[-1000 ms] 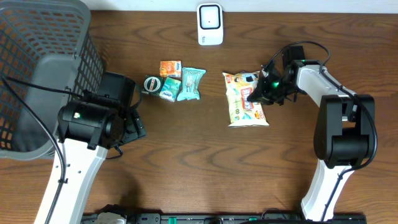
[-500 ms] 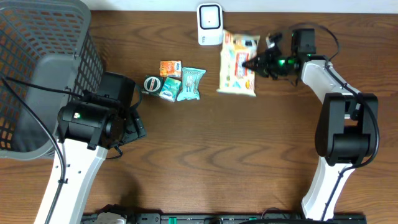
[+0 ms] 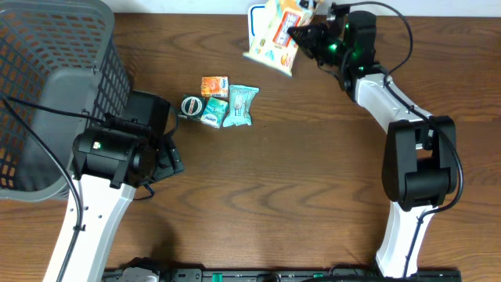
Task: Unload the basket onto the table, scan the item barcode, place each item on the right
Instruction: 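Carry the yellow bag to the right table edge and release it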
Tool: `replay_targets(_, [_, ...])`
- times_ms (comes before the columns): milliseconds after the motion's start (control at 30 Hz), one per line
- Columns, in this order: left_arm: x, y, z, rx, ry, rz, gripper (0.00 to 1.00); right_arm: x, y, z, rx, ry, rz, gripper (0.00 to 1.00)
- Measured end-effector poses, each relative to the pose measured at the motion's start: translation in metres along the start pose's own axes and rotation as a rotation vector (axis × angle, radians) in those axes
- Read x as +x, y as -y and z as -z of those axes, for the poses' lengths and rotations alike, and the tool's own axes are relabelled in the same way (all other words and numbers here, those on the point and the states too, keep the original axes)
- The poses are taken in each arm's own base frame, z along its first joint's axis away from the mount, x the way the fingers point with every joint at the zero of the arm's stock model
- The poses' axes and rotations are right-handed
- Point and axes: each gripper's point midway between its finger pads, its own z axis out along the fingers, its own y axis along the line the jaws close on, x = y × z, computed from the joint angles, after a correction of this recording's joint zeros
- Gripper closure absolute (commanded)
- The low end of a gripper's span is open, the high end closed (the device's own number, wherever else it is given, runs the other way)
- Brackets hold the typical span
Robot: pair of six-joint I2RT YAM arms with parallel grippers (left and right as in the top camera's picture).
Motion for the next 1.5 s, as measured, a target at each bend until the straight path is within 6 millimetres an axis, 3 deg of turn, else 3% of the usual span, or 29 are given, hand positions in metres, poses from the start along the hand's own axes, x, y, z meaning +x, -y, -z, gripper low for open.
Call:
replay_targets(200, [0.0,0.0,0.0,0.0,0.0,0.0,0.02,-0.048,-0.048,-0.004,-0.009,0.211,0.077,0.99])
replay_targets(333, [0.0,0.0,0.0,0.0,0.0,0.0,0.02,-0.061,-0.063,-0.015,-0.037,0.3,0.111,0.99])
replay_targets(433, [0.0,0.0,0.0,0.0,0.001,0.0,0.02,-0.058,-0.052,-0.031,-0.05,0.326,0.123,0.99])
replay_targets(667, [0.0,0.0,0.0,0.0,0.0,0.0,0.02,-0.023,0.011,-0.073,0.037,0.309,0.122,0.99])
replay_targets(767, [0.0,0.0,0.0,0.0,0.0,0.0,0.02,-0.019,0.011,-0.076,0.036,0.314,0.173,0.99])
replay_targets(867, [0.0,0.0,0.0,0.0,0.0,0.0,0.02,-0.026,0.0,-0.073,0.006,0.339,0.214,0.99])
replay_targets(1000, [0.0,0.0,0.0,0.0,0.0,0.0,0.02,-0.034,0.003,-0.067,0.003,0.329,0.228,0.99])
replay_targets(1133, [0.0,0.0,0.0,0.0,-0.001,0.0,0.02,-0.057,0.017,-0.046,0.05,0.307,0.221,0.99])
replay_targets(1233, [0.0,0.0,0.0,0.0,-0.001,0.0,0.02,-0.085,0.033,-0.01,0.161,0.293,0.202,0.99])
replay_targets(1367, [0.0,0.0,0.0,0.001,0.0,0.0,0.02,-0.132,0.051,0.064,0.338,0.337,0.183,0.99])
replay_targets(1500, [0.0,0.0,0.0,0.0,-0.001,0.0,0.02,-0.178,0.073,0.155,0.528,0.426,0.176,0.99])
